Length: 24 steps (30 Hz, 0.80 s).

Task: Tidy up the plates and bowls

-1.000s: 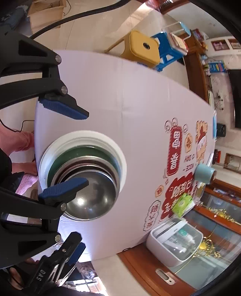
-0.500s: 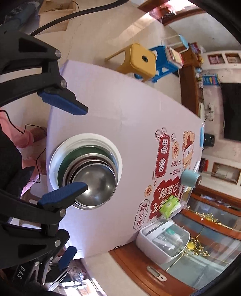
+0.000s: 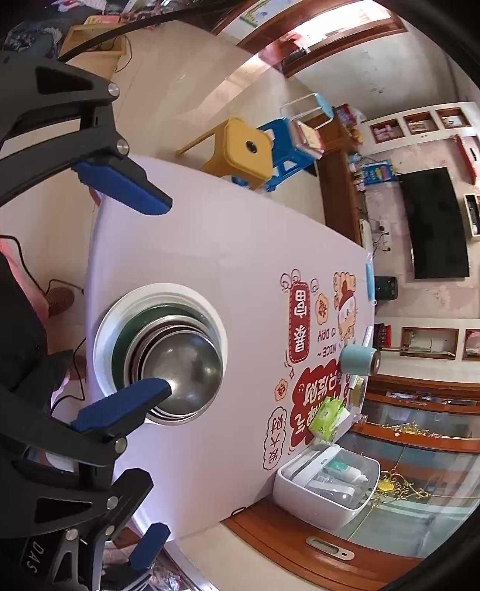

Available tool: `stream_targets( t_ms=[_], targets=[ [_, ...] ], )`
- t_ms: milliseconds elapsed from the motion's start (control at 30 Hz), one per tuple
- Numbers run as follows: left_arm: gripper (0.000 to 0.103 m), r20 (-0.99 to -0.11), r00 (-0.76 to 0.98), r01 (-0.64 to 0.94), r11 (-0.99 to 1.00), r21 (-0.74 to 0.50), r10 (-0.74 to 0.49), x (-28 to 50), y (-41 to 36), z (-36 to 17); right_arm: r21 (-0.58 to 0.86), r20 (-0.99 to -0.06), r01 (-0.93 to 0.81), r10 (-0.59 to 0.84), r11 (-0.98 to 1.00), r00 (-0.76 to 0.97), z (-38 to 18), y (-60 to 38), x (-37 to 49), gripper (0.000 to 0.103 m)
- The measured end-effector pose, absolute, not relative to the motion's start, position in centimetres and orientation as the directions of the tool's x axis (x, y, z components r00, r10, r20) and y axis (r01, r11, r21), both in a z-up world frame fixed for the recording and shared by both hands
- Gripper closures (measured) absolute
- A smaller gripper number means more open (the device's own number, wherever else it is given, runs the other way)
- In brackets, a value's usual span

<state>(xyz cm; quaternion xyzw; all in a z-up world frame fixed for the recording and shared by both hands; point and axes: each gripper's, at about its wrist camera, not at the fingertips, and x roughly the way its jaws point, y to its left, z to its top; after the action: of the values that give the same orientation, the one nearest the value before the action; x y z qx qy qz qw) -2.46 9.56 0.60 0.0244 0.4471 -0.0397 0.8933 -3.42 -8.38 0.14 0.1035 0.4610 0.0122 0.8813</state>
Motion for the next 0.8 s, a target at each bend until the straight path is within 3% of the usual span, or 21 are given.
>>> stream_targets(
  t_ms=[133,800],
  targets=[
    [0.004,-0.797,0.604,0.074,0.997,0.026,-0.024,-2.51,9.52,0.81,0.195,-0.809,0.083,0.113,0.977,0.577,0.10,-8.77,-3.57,0.003],
    [0.001,-0.795,0.606,0.038,0.997,0.061,0.026,-2.04,9.05,1.16,0.205,-0.813,0.083,0.123,0.975,0.570,-0.15,-9.15,-3.10,0.000]
  ],
)
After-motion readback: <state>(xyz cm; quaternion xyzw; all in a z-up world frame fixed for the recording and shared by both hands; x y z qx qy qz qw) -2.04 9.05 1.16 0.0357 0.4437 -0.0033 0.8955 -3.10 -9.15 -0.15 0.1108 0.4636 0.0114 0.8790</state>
